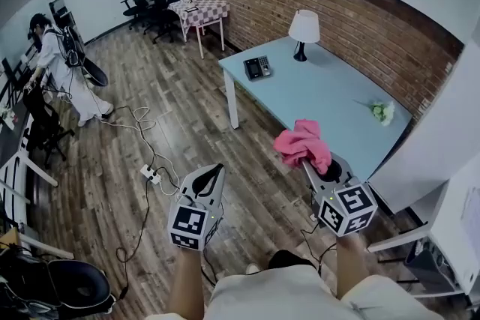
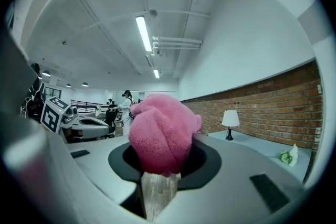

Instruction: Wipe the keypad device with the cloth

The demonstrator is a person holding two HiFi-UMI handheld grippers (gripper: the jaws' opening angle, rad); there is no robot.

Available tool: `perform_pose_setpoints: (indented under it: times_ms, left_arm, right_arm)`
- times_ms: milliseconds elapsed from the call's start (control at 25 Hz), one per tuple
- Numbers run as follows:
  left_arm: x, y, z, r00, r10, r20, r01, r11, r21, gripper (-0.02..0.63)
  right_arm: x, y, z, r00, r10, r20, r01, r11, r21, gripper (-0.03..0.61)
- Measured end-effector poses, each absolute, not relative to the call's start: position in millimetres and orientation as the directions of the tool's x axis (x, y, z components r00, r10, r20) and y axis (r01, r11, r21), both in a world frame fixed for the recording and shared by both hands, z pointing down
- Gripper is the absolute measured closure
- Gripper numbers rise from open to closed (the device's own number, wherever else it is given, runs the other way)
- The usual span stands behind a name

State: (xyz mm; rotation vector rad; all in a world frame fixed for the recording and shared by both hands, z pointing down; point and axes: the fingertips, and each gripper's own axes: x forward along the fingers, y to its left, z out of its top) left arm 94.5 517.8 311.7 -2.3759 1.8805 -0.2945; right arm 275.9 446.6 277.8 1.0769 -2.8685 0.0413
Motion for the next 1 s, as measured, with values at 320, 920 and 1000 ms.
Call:
perform_pose_setpoints:
  times_ms: [320,920,1000]
  left_arm:
    - [75,494,325,0.236,-0.967,0.099,-0.951,-0.25,-0.182,0.603]
    - [23,377,325,0.212,-0.971,0.109,-0.948,-0.232,-0.216,0.603]
    - [15,354,321,0.206,-0.973,0.106,-0.948,-0.225,-0.226,0.603]
  right_arm:
    - [257,428,290,-0.741,-0.665,0.094,-0.667,0.745,0.009,0.44]
    - [210,300,302,-0.736,-0.669,0.103,-0.675,0.736,-0.044,0.44]
    - [203,275,301,-0.742,-0.663,0.097,-0.669,0.742,-0.043,0.44]
